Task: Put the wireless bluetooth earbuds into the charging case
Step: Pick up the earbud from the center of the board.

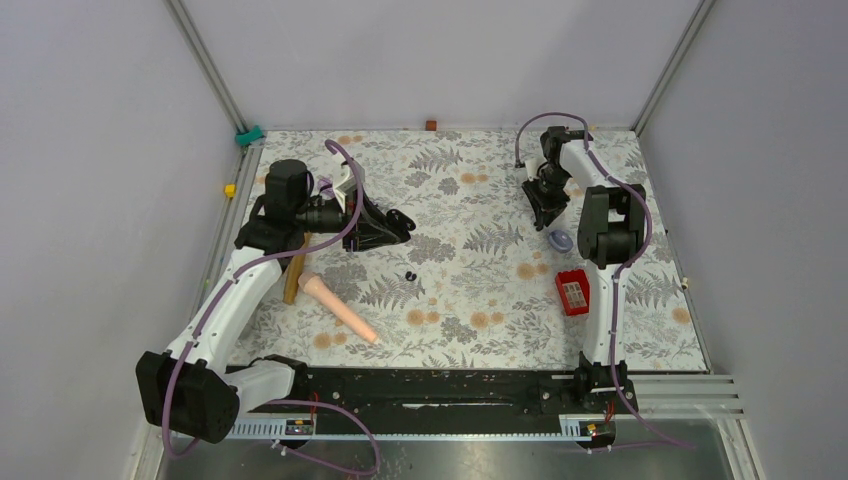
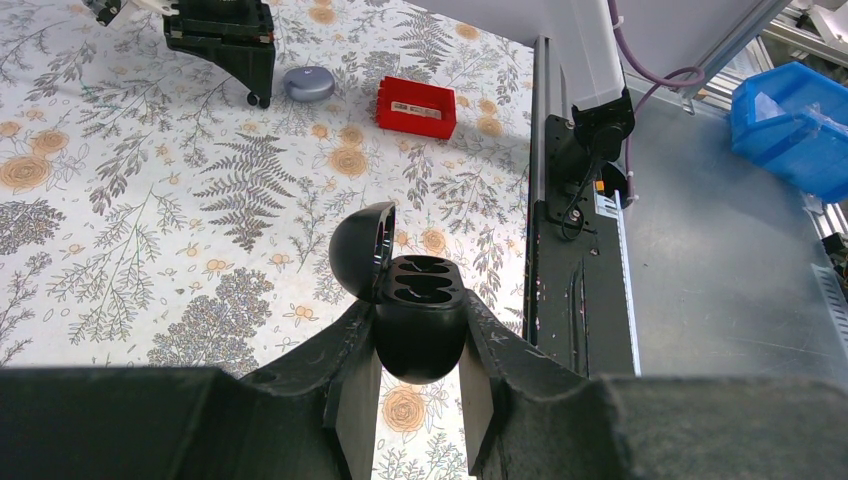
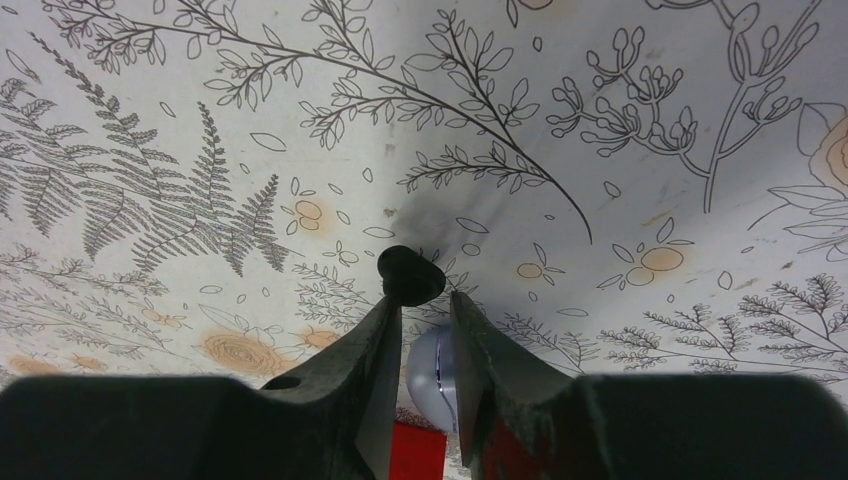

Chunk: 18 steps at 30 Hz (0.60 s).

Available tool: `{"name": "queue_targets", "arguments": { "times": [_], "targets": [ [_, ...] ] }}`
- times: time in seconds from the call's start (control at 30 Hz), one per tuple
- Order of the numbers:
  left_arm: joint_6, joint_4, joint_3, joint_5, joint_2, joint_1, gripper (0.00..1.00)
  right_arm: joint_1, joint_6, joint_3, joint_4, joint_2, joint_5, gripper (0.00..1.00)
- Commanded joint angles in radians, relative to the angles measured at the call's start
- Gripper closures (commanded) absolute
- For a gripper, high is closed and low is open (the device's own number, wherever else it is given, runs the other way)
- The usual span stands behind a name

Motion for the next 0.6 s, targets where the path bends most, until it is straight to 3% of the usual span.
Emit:
{"name": "queue_targets", "arguments": {
  "times": [0.0,0.57],
  "targets": [
    [0.011,0.047,0.008,-0.008,-0.001,-0.005,0.96,0.012,-0.047,0.02,-0.029,0.028,0.022,0.68],
    [0.014,0.047,0.008,-0.017,0.01,-0.011,0.96,0.05,-0.176,0.019,-0.044,0.014,0.066,0.66]
  ]
}}
